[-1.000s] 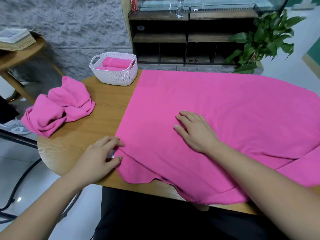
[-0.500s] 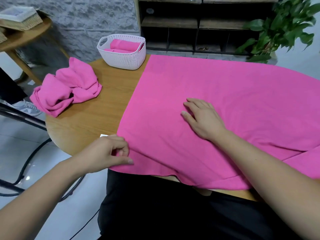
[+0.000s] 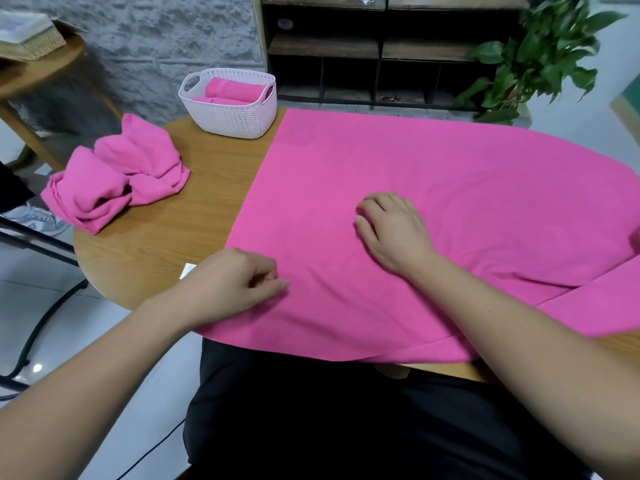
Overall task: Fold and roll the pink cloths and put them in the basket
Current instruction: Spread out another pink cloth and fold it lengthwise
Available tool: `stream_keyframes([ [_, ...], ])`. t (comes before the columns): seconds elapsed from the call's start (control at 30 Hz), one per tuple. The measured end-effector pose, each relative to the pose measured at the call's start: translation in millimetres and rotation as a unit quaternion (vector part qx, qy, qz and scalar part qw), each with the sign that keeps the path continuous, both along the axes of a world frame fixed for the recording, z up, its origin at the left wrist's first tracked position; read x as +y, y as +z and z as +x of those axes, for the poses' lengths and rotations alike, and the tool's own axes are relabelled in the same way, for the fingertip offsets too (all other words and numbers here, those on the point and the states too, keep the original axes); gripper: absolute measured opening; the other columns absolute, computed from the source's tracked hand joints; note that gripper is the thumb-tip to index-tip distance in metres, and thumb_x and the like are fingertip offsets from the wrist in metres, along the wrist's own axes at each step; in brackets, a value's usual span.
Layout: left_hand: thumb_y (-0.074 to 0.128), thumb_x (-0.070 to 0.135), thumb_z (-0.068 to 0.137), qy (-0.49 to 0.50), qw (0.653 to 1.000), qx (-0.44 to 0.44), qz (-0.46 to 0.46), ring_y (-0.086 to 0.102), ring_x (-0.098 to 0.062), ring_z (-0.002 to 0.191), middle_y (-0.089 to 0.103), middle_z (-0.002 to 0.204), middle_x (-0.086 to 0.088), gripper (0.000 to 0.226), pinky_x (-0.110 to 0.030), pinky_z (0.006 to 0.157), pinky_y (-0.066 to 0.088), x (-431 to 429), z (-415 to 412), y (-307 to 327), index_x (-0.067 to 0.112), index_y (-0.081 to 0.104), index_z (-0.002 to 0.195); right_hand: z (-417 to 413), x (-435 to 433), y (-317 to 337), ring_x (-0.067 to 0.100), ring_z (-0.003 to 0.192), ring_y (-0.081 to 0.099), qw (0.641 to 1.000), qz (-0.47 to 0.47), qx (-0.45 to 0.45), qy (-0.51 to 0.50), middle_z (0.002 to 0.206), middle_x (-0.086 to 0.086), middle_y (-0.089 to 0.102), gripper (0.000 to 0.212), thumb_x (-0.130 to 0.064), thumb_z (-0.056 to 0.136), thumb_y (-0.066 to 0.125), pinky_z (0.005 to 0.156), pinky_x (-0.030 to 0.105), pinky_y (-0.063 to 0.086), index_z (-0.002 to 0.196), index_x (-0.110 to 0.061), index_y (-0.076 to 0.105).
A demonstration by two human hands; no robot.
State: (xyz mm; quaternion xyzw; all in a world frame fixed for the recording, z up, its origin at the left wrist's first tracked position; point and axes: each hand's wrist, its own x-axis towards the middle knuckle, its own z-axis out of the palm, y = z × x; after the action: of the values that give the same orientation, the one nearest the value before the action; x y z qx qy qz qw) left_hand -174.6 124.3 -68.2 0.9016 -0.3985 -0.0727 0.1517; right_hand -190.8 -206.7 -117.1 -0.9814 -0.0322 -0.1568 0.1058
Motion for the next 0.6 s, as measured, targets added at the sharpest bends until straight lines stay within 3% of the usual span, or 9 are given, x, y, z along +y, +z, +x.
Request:
stream_keyframes([
  [0.17, 0.057, 0.048, 0.097, -0.045, 0.995, 0.006, -0.093, 0.057, -0.008, 0.072, 0.063, 0.078, 0.010, 0.026, -0.035, 0.069, 0.048, -70.8, 20.7, -9.5, 0.025, 0.063, 0.087, -29.9, -26.4, 0.0, 0.032, 0.107, 0.053, 1.000, -0.014, -0.002, -0.016, 0.119, 0.007, 0.056, 0.030, -0.038, 0.098, 0.054, 0.093, 0.048, 0.045, 0.117, -0.017, 0.063],
  [0.27, 0.061, 0.040, 0.096, -0.072, 0.991, -0.012, -0.112, 0.060, -0.015, 0.090, 0.060, 0.096, 0.006, 0.015, -0.040, 0.086, 0.051, -118.8, 35.8, -22.5, 0.026, 0.066, 0.099, -53.6, -60.1, 2.4, 0.030, 0.101, 0.051, 0.998, -0.022, -0.002, -0.055, 0.113, 0.007, 0.053, 0.026, -0.038, 0.097, 0.057, 0.090, 0.047, 0.044, 0.113, -0.018, 0.061],
  [0.4, 0.066, 0.033, 0.096, -0.091, 0.988, -0.041, -0.122, 0.059, -0.022, 0.112, 0.060, 0.116, 0.002, 0.023, -0.039, 0.103, 0.047, -180.5, 48.7, -31.5, 0.024, 0.067, 0.117, -88.4, -109.3, 6.7, 0.030, 0.097, 0.050, 0.994, -0.025, -0.008, -0.111, 0.110, 0.006, 0.051, 0.024, -0.038, 0.100, 0.057, 0.089, 0.046, 0.044, 0.112, -0.018, 0.060],
  [0.5, 0.069, 0.031, 0.096, -0.100, 0.986, -0.050, -0.122, 0.059, -0.023, 0.117, 0.063, 0.123, -0.002, 0.028, -0.034, 0.104, 0.044, -223.1, 49.2, -33.3, 0.020, 0.067, 0.122, -115.2, -149.2, 10.0, 0.031, 0.103, 0.052, 0.987, -0.010, -0.015, -0.158, 0.112, 0.006, 0.053, 0.025, -0.039, 0.103, 0.056, 0.094, 0.048, 0.044, 0.117, -0.019, 0.063],
  [0.6, 0.058, 0.043, 0.096, -0.099, 0.988, -0.048, -0.107, 0.061, -0.026, 0.121, 0.065, 0.129, -0.003, 0.039, -0.039, 0.106, 0.048, -257.2, 45.3, -36.0, 0.020, 0.065, 0.126, -142.7, -188.2, 12.9, 0.032, 0.108, 0.052, 0.976, -0.011, -0.009, -0.218, 0.116, 0.006, 0.054, 0.028, -0.040, 0.105, 0.054, 0.097, 0.049, 0.044, 0.120, -0.019, 0.063],
])
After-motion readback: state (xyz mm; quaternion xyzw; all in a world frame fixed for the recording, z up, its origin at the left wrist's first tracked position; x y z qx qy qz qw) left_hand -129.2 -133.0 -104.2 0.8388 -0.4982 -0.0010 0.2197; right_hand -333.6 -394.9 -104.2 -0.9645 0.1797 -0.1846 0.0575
